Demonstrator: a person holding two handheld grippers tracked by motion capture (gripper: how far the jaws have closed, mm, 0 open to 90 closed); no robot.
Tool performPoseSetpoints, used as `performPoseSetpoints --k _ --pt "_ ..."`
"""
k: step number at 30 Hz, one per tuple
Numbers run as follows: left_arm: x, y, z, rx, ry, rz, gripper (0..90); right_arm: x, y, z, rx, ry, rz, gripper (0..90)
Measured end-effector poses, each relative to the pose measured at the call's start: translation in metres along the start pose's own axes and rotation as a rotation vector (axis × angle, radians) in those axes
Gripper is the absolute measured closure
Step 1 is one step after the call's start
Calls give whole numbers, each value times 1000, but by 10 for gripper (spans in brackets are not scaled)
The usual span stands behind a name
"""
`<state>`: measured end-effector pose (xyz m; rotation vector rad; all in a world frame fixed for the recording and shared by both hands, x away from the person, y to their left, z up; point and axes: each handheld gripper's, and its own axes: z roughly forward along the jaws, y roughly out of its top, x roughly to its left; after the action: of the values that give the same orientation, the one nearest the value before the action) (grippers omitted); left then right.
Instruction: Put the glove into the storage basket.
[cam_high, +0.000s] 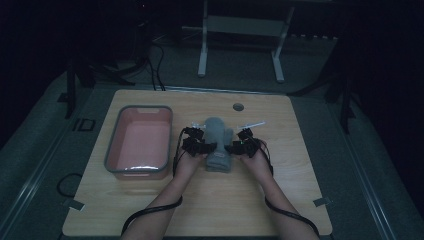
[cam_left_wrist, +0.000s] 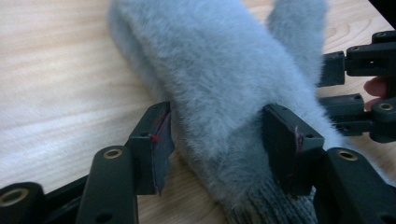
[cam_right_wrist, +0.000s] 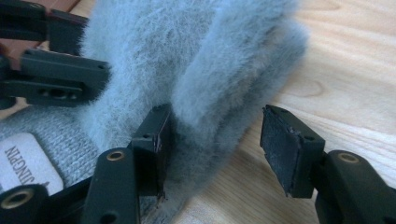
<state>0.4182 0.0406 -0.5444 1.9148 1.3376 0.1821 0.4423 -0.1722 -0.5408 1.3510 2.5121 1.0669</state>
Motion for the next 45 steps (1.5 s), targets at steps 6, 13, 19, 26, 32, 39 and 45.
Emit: performPoseSetpoints --k 6,13,19,26,32,39,45 --pt "10 -2 10 29 -73 -37 404 -5 2 7 40 61 28 502" --pt "19 -3 16 28 -201 -67 598 -1 -3 9 -1 98 -15 726" --pt "18 -2 12 17 -230 -59 766 9 -5 6 -43 40 -69 793" --pt "13 4 3 8 -247 -32 786 13 -5 -6 -77 39 -52 807" --pt "2 15 -16 -3 -244 26 786 23 1 -23 -98 25 -49 812" --pt "0 33 -46 -31 -257 64 786 40 16 -49 -153 32 -62 814" --pt "4 48 -75 -47 -252 91 786 56 33 -64 -202 49 -82 814"
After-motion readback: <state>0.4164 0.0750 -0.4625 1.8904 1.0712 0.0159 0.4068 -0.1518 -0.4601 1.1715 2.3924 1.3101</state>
